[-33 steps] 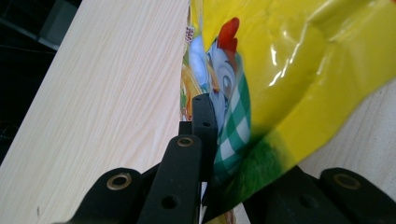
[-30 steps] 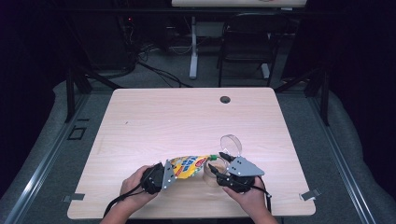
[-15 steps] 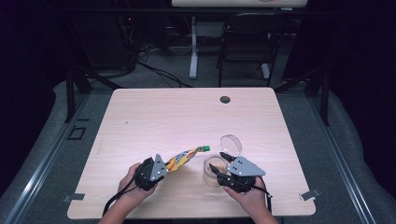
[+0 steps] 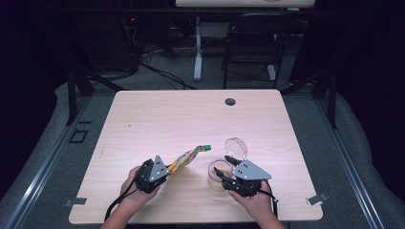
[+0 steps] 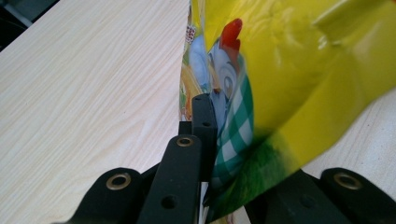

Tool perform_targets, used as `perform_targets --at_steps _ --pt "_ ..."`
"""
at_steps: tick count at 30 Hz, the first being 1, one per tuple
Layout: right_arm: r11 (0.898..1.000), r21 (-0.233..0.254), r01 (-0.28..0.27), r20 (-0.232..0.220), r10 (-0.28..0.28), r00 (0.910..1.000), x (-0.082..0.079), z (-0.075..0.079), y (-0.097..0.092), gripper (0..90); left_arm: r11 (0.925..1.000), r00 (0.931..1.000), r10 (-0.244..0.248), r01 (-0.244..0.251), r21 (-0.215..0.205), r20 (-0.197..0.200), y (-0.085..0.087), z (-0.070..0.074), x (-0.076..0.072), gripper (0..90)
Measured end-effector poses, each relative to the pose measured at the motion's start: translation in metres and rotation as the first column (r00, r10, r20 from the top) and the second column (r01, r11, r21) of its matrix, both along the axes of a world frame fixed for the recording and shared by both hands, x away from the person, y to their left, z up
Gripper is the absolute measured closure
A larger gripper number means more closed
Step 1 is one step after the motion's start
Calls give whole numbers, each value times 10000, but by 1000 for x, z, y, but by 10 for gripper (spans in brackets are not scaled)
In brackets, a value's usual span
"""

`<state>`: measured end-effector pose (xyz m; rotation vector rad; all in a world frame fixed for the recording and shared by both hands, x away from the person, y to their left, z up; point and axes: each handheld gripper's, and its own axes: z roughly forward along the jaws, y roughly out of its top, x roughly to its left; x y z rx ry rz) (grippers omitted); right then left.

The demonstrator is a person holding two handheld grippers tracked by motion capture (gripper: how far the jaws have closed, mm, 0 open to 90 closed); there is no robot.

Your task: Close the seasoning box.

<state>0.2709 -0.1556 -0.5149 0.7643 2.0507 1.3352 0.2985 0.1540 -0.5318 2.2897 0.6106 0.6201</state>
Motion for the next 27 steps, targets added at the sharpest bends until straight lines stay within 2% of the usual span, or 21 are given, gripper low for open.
perform_targets --at_steps 5,8,13,20,27 --pt "10000 -12 8 -27 -8 10000 1 -1 0 457 9996 9999 101 -103 -272 -85 3 -1 1 878" --pt "10000 -8 11 -37 -11 10000 1 -1 0 458 9995 9998 185 -187 -257 -95 5 -2 1 875" --pt "10000 -11 -22 -29 22 10000 0 -1 1 458 9977 9990 319 -336 -593 -300 9 -4 2 870" --pt "10000 -30 -36 -45 36 10000 1 0 1 458 9880 9941 636 -751 -1350 -874 19 -6 7 858" --pt "10000 -11 -73 -60 73 10000 2 -1 2 458 9804 9893 790 -994 -1699 -1229 25 -9 9 850"
